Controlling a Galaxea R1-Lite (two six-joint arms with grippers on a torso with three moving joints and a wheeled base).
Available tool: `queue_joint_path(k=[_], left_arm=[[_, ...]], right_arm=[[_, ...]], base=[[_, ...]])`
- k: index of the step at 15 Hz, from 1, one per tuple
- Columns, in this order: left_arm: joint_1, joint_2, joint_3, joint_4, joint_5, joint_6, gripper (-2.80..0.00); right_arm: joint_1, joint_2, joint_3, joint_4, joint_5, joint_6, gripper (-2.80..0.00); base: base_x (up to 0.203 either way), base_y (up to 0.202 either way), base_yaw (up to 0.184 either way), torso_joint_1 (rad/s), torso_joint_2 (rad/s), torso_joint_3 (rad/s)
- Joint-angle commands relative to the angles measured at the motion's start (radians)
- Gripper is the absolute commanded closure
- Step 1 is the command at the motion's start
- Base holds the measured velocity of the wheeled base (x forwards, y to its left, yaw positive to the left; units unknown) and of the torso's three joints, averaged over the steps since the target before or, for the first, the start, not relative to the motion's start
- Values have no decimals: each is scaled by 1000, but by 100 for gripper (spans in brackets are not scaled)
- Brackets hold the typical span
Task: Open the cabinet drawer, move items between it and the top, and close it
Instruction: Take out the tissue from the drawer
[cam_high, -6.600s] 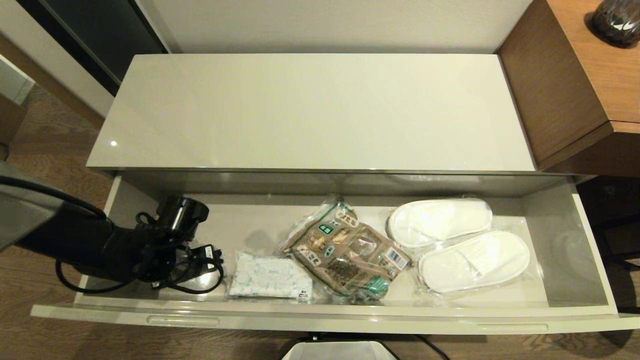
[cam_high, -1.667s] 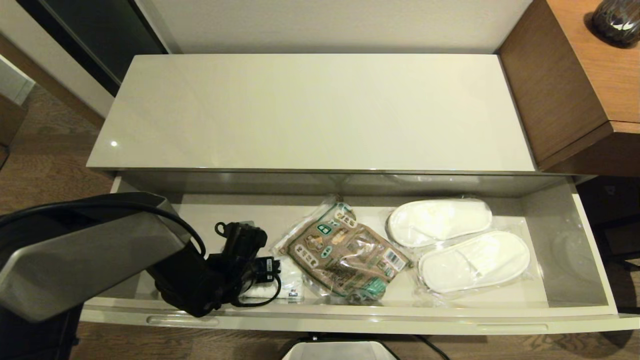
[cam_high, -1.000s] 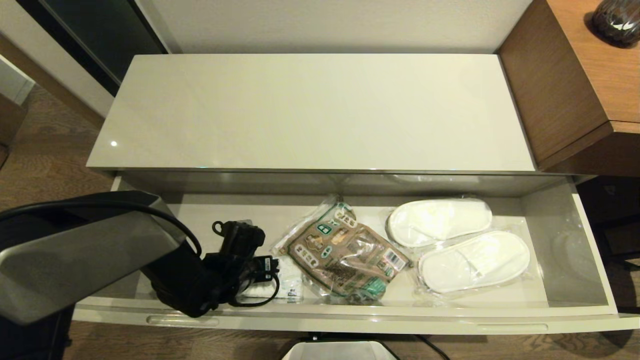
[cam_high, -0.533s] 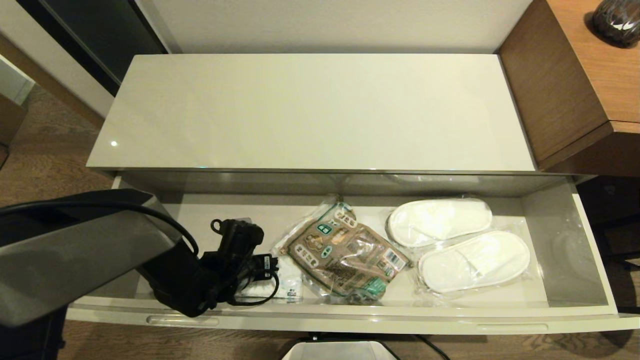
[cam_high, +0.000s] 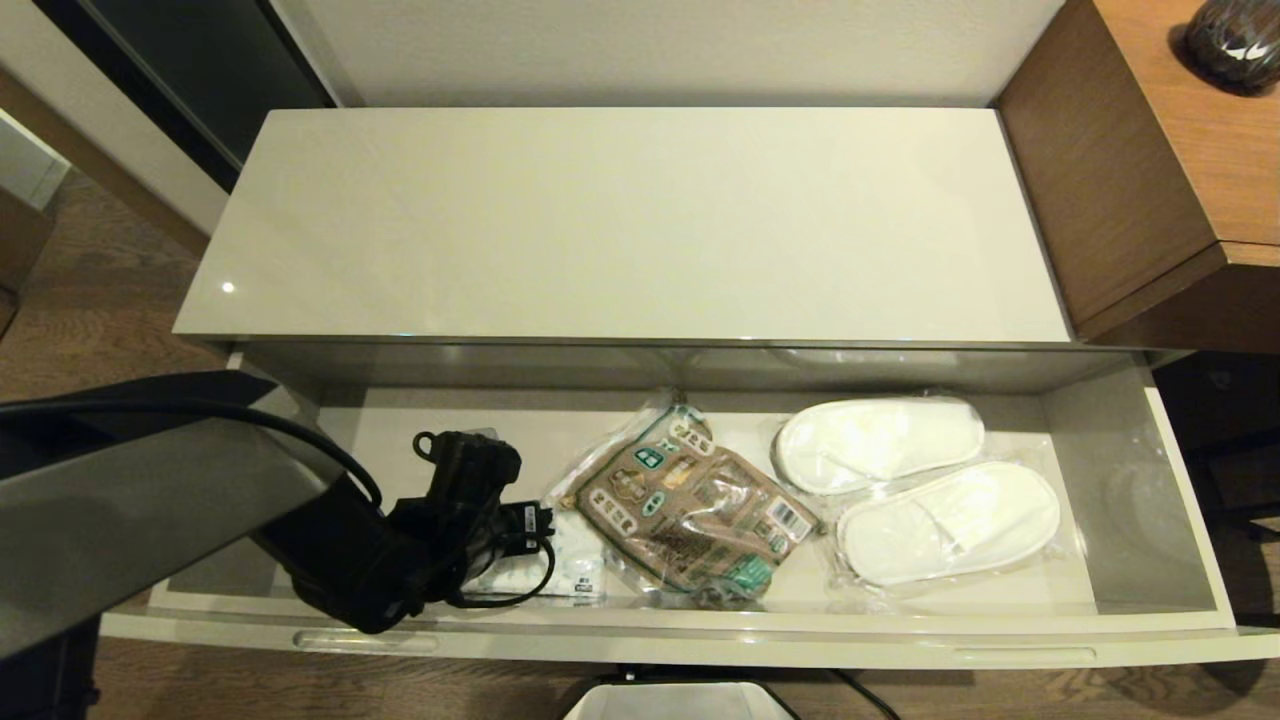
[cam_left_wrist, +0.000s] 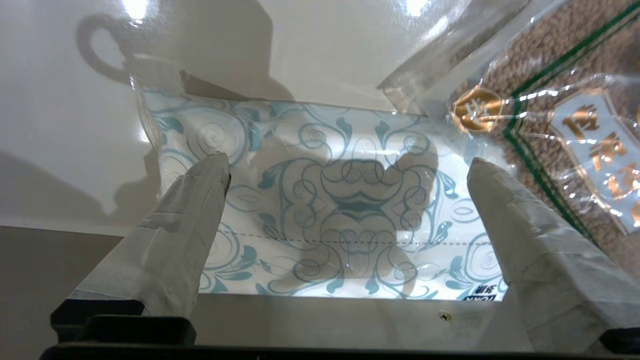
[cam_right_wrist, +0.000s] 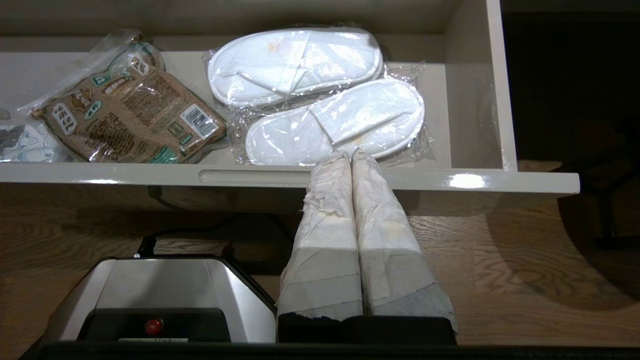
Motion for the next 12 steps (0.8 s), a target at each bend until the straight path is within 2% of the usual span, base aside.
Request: queue_joint_path(k=[1,6,12], left_arm=[[19,-13,-1,0,1,0,-280],[63,-2,-10,2,-1,2,-280],[78,32,-8,-7,-1,4,-280]], right_arm=[[0,2,2,0,0,0,0],[0,2,2,0,0,0,0],[0,2,2,0,0,0,0]], base=[[0,0,0,0,0,0],[0,0,0,0,0,0],[0,0,0,0,0,0]])
